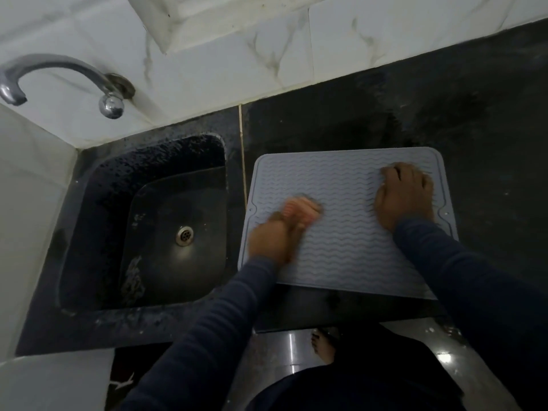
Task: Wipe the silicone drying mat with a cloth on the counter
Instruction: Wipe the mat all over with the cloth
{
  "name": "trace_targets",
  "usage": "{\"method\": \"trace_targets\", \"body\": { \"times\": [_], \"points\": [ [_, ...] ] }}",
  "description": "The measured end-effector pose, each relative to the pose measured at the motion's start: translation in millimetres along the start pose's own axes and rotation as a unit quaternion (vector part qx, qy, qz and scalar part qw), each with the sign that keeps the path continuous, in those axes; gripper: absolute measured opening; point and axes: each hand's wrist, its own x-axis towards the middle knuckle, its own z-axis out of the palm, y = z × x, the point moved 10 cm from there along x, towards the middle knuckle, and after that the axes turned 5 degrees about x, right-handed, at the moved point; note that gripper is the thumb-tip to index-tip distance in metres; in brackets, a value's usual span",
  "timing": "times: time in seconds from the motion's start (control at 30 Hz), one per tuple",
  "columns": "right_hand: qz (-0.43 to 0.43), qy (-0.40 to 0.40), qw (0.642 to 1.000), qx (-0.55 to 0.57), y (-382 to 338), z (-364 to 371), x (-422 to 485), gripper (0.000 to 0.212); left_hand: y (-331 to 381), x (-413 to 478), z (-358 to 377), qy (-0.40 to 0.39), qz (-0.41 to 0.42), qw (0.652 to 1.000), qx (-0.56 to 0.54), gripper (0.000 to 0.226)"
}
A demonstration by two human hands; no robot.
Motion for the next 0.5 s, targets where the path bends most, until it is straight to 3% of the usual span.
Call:
{"method": "trace_targets", "body": {
  "times": [0.1,0.2,0.3,0.4,0.43,0.5],
  "points": [
    [-0.003,-0.005,1.0,0.022,-1.0,1.6,-1.3,0.05,-69.3,1.5,-20.3,0.029,-0.117,0.991,0.059,0.054],
    [-0.009,-0.035,0.999,0.024,-4.7,8.4,-0.2,0.055,-70.5,-0.8,-30.1,0.062,-0.162,0.984,0.039,0.046],
    [-0.046,-0.066,0.997,0.017,-10.8,14.1,-0.1,0.055,6.4,-7.7,-16.9,0.089,-0.08,0.991,-0.066,0.046],
    [-0.06,-0.101,0.993,-0.014,-9.6,18.7,1.1,0.053,121.3,-31.8,17.3,0.003,0.066,0.996,-0.053,0.045],
    [-0.062,-0.107,0.992,-0.018,-9.0,19.8,0.1,0.053,131.8,-36.8,26.3,-0.023,0.073,0.997,-0.032,0.044],
    [-0.069,-0.111,0.991,-0.018,-8.5,20.9,-1.2,0.054,100.8,-36.6,27.4,-0.018,0.006,0.999,-0.028,0.05]
  ]
}}
